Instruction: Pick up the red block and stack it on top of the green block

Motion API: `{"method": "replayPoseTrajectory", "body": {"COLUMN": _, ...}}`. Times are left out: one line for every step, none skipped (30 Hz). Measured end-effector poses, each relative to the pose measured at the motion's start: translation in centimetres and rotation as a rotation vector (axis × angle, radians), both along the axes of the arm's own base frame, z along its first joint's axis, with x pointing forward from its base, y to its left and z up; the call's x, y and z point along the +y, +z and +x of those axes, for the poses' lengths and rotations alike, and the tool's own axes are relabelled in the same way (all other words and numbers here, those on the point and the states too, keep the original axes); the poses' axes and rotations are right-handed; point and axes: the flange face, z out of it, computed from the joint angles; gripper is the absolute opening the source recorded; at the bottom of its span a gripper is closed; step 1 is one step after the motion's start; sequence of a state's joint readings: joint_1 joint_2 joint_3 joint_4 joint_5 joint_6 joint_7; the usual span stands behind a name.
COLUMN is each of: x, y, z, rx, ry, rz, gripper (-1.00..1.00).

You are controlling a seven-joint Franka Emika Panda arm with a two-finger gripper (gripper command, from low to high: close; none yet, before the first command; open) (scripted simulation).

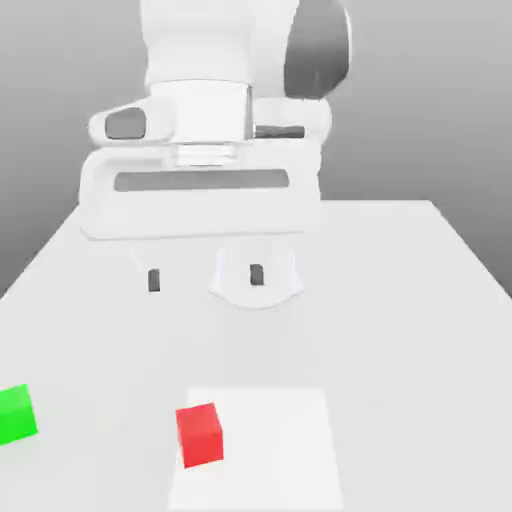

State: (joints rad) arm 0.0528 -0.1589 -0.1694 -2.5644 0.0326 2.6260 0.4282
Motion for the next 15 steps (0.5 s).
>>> {"method": "replayPoseTrajectory", "body": {"x": -0.3, "y": -2.1, "z": -0.4, "rx": 0.032, "ry": 0.012, "rz": -0.004, "gripper": 0.00}}
{"method": "replayPoseTrajectory", "body": {"x": -0.6, "y": -4.1, "z": -0.8, "rx": 0.065, "ry": 0.024, "rz": -0.008, "gripper": 0.00}}
{"method": "replayPoseTrajectory", "body": {"x": -0.9, "y": -6.1, "z": -1.4, "rx": 0.097, "ry": 0.033, "rz": -0.012, "gripper": 0.00}}
{"method": "replayPoseTrajectory", "body": {"x": -1.2, "y": -8.1, "z": -2.1, "rx": 0.130, "ry": 0.045, "rz": -0.016, "gripper": 0.00}}
{"method": "replayPoseTrajectory", "body": {"x": -1.5, "y": -10.0, "z": -2.8, "rx": 0.163, "ry": 0.057, "rz": -0.020, "gripper": 0.00}}
{"method": "replayPoseTrajectory", "body": {"x": -1.7, "y": -11.8, "z": -3.5, "rx": 0.192, "ry": 0.069, "rz": -0.024, "gripper": 0.00}}
{"method": "replayPoseTrajectory", "body": {"x": -1.7, "y": -13.2, "z": -3.8, "rx": 0.207, "ry": 0.077, "rz": -0.026, "gripper": 0.00}}
{"method": "replayPoseTrajectory", "body": {"x": -1.8, "y": -14.4, "z": -4.0, "rx": 0.213, "ry": 0.081, "rz": -0.027, "gripper": 0.00}}
{"method": "replayPoseTrajectory", "body": {"x": -1.8, "y": -15.6, "z": -4.0, "rx": 0.217, "ry": 0.083, "rz": -0.028, "gripper": 0.00}}
{"method": "replayPoseTrajectory", "body": {"x": -1.8, "y": -16.7, "z": -4.1, "rx": 0.219, "ry": 0.084, "rz": -0.028, "gripper": 0.00}}
{"method": "replayPoseTrajectory", "body": {"x": -1.8, "y": -17.8, "z": -4.1, "rx": 0.220, "ry": 0.084, "rz": -0.028, "gripper": 0.00}}
{"method": "replayPoseTrajectory", "body": {"x": -1.8, "y": -19.0, "z": -4.2, "rx": 0.221, "ry": 0.084, "rz": -0.028, "gripper": 0.00}}
{"method": "replayPoseTrajectory", "body": {"x": -1.8, "y": -19.6, "z": -4.2, "rx": 0.221, "ry": 0.084, "rz": -0.027, "gripper": -1.00}}
{"method": "replayPoseTrajectory", "body": {"x": -1.8, "y": -19.6, "z": -4.2, "rx": 0.221, "ry": 0.084, "rz": -0.027, "gripper": -1.00}}
{"method": "replayPoseTrajectory", "body": {"x": -1.8, "y": -19.6, "z": -4.2, "rx": 0.221, "ry": 0.084, "rz": -0.027, "gripper": -1.00}}
